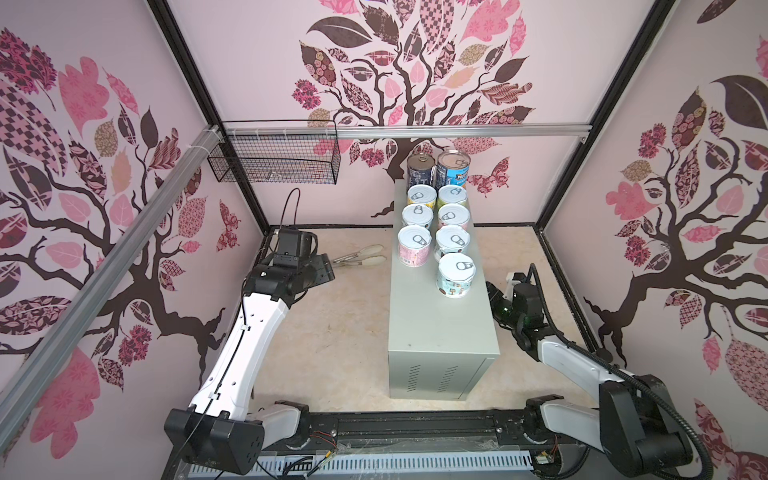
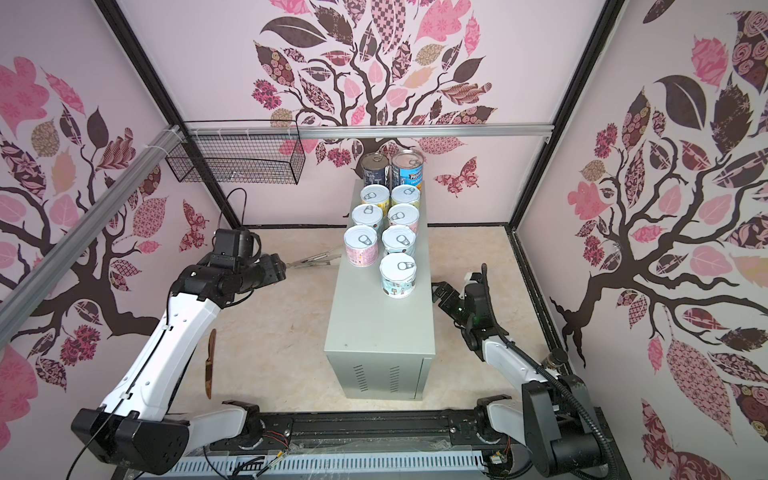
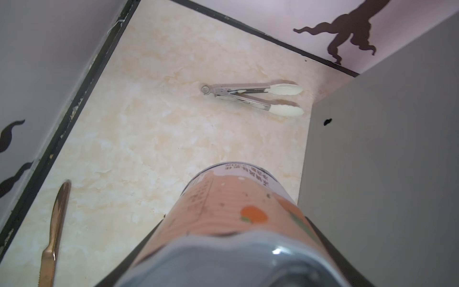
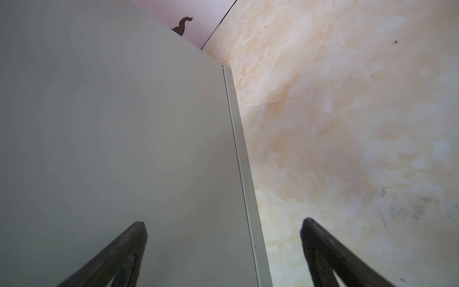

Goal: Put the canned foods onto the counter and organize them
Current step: 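Lift the orange-pink can with the left gripper toward the cabinet top, then lower the orange-pink can onto the cabinet top beside the light-blue can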

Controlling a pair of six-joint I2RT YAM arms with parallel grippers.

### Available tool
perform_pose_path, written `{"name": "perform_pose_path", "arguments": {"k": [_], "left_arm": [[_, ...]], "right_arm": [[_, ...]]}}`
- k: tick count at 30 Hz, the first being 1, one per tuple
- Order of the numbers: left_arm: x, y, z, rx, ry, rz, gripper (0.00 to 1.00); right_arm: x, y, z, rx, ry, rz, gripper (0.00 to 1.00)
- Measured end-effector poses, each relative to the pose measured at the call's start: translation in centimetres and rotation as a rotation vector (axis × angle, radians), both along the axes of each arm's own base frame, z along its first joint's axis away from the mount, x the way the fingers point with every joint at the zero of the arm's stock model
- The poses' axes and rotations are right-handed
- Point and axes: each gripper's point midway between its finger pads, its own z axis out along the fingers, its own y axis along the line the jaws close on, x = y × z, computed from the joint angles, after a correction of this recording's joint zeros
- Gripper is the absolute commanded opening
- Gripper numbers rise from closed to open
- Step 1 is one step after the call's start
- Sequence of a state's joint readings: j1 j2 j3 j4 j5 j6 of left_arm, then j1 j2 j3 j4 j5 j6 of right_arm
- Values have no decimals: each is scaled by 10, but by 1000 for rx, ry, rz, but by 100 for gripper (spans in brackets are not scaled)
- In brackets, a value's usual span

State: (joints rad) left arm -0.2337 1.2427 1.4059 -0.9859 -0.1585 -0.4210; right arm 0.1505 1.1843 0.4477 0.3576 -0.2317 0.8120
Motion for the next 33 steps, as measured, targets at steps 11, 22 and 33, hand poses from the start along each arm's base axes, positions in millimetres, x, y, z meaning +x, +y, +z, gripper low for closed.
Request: {"name": "perform_pose_path", "arguments": {"k": [11,22,33], "left_arm": [[-38,-53,66,116,-63,-242,70],[-88,-113,120,227,-151,-494,69],[-117,-144,136,257,-167,-658,68]], "right_arm": [[0,0,0,0,0,0,100],[-1,0,-1,-1,2,1,100],[-1,1,-1,-3,1,3,100]]}}
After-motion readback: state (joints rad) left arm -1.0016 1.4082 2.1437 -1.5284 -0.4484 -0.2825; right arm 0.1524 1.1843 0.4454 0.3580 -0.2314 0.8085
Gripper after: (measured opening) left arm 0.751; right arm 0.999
